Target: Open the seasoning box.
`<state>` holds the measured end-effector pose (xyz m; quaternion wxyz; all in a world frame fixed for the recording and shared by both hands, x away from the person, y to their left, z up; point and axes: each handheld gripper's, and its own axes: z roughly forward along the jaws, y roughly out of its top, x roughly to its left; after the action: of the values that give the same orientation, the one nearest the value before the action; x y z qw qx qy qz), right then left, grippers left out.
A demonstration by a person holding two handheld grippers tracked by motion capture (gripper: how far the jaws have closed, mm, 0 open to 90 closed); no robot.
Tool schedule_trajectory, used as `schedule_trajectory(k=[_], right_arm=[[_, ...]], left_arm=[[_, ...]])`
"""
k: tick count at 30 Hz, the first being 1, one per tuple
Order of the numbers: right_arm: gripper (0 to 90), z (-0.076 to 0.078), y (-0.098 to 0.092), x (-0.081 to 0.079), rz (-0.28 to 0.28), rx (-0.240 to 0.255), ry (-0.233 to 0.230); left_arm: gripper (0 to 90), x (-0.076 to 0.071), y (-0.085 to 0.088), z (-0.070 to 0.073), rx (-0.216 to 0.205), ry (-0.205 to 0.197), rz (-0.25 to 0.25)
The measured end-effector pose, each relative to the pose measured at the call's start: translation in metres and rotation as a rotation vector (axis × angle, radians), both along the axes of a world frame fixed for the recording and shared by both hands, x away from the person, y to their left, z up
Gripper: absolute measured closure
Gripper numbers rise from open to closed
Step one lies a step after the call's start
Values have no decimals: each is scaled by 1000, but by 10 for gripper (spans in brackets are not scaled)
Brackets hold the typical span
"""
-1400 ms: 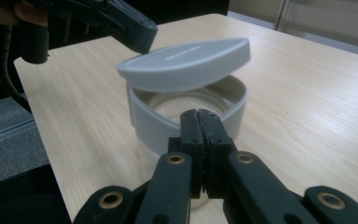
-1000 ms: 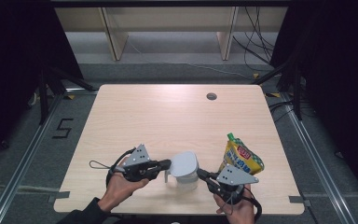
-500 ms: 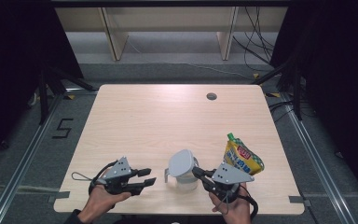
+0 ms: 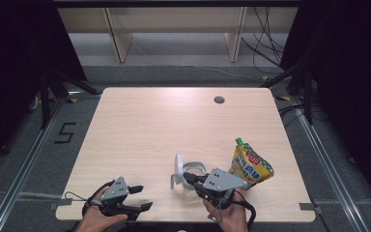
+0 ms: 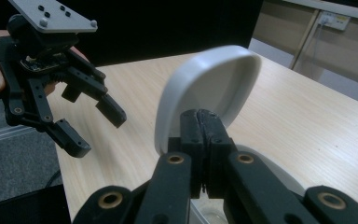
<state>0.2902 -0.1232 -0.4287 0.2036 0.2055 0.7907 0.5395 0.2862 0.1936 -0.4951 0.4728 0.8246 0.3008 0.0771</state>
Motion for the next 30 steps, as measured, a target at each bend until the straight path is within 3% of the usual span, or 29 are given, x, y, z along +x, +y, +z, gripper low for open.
schedule_trajectory(k=[2,3,4,6,8,9,10,14,16,17,20,23,27,29,30], right_arm=[[897,0,3,0,14,-10,6],[896,-1,6,-1,1,2,9],[895,0,7,0,12,-6,0],[887,0,8,-1,19,-9,-6],[872,1,4,-1,13,-13,-2],[859,1,0,-2,10,-6,10],[847,0,-2,-2,2,-1,8],[750,-3,-19,-7,-28,30,27],[712,-3,-27,-10,-42,44,18],[689,-2,-32,-13,-62,41,14],[637,-6,-48,-21,-88,75,17],[611,-11,-63,-33,-128,61,42],[569,-18,-81,-48,-146,71,90],[552,-20,-90,-55,-174,61,95],[550,-20,-95,-58,-192,61,103]], left_arm=[[308,2,4,-1,27,1,3],[306,1,3,-2,0,10,20],[304,3,6,-4,18,9,21],[302,4,6,-7,-14,15,33],[300,5,8,-6,1,23,31],[299,7,11,-5,39,9,13],[296,5,9,-6,8,22,29],[255,3,6,-5,45,15,23],[249,2,2,-7,20,6,33],[249,2,2,-7,36,-4,32],[245,1,2,-6,26,12,33],[238,3,3,-6,34,-17,22],[228,3,4,-6,69,-16,21],[222,3,2,-7,47,-18,34],[222,3,3,-7,69,-7,43]])
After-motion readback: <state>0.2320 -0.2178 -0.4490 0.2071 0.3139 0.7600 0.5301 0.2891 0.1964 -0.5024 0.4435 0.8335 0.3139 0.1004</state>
